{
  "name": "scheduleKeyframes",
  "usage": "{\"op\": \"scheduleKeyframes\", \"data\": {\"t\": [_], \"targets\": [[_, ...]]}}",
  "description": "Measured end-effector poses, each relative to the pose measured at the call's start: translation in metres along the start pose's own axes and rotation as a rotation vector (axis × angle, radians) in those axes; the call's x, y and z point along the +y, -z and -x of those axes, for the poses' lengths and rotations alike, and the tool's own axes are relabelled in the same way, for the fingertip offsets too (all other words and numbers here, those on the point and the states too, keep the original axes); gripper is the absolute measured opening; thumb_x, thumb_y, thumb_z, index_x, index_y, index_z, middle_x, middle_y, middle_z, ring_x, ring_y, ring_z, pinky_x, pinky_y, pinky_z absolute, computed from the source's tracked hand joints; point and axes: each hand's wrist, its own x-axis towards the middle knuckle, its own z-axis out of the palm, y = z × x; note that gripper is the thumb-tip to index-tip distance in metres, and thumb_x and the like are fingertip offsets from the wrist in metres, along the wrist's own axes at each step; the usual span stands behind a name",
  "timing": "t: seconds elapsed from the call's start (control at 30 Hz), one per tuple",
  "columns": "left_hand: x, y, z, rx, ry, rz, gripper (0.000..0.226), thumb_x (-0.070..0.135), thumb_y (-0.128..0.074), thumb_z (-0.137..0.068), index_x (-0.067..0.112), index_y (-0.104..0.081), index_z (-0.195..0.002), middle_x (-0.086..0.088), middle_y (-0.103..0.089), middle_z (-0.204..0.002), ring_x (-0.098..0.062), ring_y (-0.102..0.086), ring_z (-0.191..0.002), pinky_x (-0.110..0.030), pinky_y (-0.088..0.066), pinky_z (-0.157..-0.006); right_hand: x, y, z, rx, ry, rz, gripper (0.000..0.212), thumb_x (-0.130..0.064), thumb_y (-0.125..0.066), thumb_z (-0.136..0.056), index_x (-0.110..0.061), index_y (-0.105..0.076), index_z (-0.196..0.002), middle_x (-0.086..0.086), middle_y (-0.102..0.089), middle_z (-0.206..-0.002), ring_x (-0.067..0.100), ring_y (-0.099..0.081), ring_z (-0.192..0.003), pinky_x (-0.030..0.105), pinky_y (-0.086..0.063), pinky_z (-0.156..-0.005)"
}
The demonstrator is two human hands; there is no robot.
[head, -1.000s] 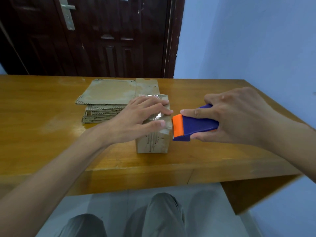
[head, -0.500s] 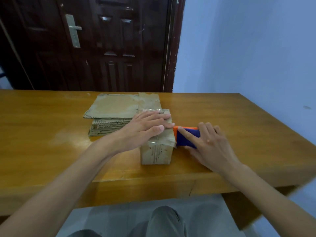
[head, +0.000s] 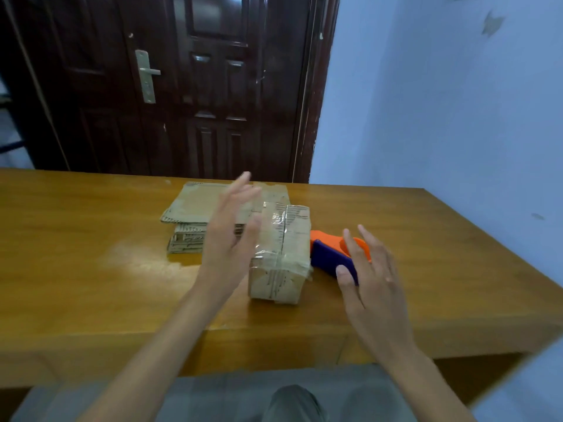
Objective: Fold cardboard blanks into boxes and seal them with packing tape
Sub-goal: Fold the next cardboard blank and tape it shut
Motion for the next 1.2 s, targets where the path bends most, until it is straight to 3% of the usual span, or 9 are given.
{"op": "scheduleKeyframes", "data": {"t": [0.13, 0.3, 0.57, 0.8, 0.9, 0.97, 1.07, 1.13, 1.2], "targets": [[0.017, -0.012, 0.062, 0.162, 0.261, 0.089, 0.043, 0.036, -0.038, -0.108, 0.025, -0.058, -0.144, 0.017, -0.053, -0.153, 0.004, -0.046, -0.141, -0.039, -0.043, -0.119, -0.06, -0.015, 0.036, -0.176, -0.181, -0.537, 0.062, -0.063, -0.025, -0.103, -0.054, -0.005, -0.161, -0.044, -0.003, -0.163, -0.018, -0.002, -0.15, 0.018, -0.011, -0.119], [0.014, -0.026, 0.086, 0.03, 0.355, 0.263, 0.065, 0.047, -0.046, -0.107, 0.037, -0.02, -0.166, 0.027, -0.038, -0.162, 0.007, -0.038, -0.146, -0.015, -0.045, -0.109, -0.079, -0.041, 0.031, -0.124, -0.264, -0.748, 0.058, -0.054, -0.032, -0.109, -0.051, -0.009, -0.162, -0.039, -0.016, -0.164, -0.016, -0.013, -0.15, 0.021, -0.021, -0.124], [0.001, -0.042, 0.089, -0.057, 0.281, 0.078, 0.076, 0.055, -0.04, -0.106, 0.037, 0.002, -0.167, 0.023, -0.016, -0.171, 0.003, -0.015, -0.157, -0.047, -0.027, -0.129, -0.074, -0.062, 0.021, -0.057, -0.382, -0.924, 0.057, -0.054, -0.04, -0.1, -0.06, -0.023, -0.155, -0.029, -0.03, -0.164, -0.007, -0.027, -0.15, 0.039, -0.031, -0.127], [0.013, -0.03, 0.085, -0.053, 0.342, 0.097, 0.069, 0.066, -0.025, -0.104, 0.041, -0.009, -0.166, 0.031, -0.025, -0.166, 0.006, -0.019, -0.154, -0.037, -0.025, -0.128, -0.069, -0.047, 0.016, -0.054, -0.343, -0.87, 0.057, -0.057, -0.033, -0.105, -0.041, -0.034, -0.16, -0.029, -0.044, -0.155, -0.007, -0.035, -0.146, 0.036, -0.036, -0.123], [0.03, -0.013, 0.072, -0.031, 0.269, 0.039, 0.072, 0.074, -0.015, -0.099, 0.044, -0.014, -0.165, 0.034, -0.032, -0.154, 0.006, -0.023, -0.147, -0.016, -0.02, -0.117, -0.071, -0.027, 0.006, -0.054, -0.24, -0.778, 0.06, -0.062, -0.027, -0.102, -0.046, -0.025, -0.159, -0.055, -0.036, -0.135, -0.022, -0.033, -0.134, 0.01, -0.035, -0.108], [0.032, -0.003, 0.061, 0.002, 0.266, 0.125, 0.066, 0.074, -0.018, -0.099, 0.051, -0.024, -0.161, 0.031, -0.041, -0.135, -0.004, -0.036, -0.14, -0.029, -0.033, -0.116, -0.077, -0.019, -0.006, -0.103, -0.225, -0.741, 0.048, -0.062, -0.02, -0.102, -0.056, -0.019, -0.15, -0.064, -0.032, -0.11, -0.029, -0.037, -0.118, -0.004, -0.033, -0.089], [0.02, 0.004, 0.054, 0.028, 0.294, 0.199, 0.05, 0.067, -0.026, -0.103, 0.061, -0.038, -0.151, 0.02, -0.042, -0.119, -0.015, -0.043, -0.132, -0.053, -0.044, -0.113, -0.079, -0.022, -0.014, -0.126, -0.258, -0.835, 0.054, -0.067, -0.022, -0.101, -0.054, -0.03, -0.153, -0.055, -0.041, -0.102, -0.021, -0.045, -0.114, -0.005, -0.035, -0.084], [0.014, 0.005, 0.053, 0.043, 0.313, 0.247, 0.045, 0.063, -0.031, -0.103, 0.062, -0.047, -0.145, 0.015, -0.043, -0.121, -0.014, -0.046, -0.132, -0.053, -0.046, -0.114, -0.079, -0.027, -0.011, -0.112, -0.256, -0.926, 0.064, -0.06, -0.029, -0.098, -0.027, -0.05, -0.149, -0.04, -0.052, -0.1, -0.015, -0.054, -0.105, 0.002, -0.044, -0.084], [0.014, 0.005, 0.053, 0.048, 0.342, 0.345, 0.044, 0.06, -0.035, -0.103, 0.058, -0.056, -0.141, 0.009, -0.044, -0.128, -0.011, -0.049, -0.133, -0.045, -0.052, -0.11, -0.082, -0.032, -0.008, -0.097, -0.251, -0.963, 0.056, -0.057, -0.03, -0.099, -0.039, -0.057, -0.145, -0.022, -0.053, -0.109, -0.008, -0.056, -0.105, 0.005, -0.045, -0.087]]}}
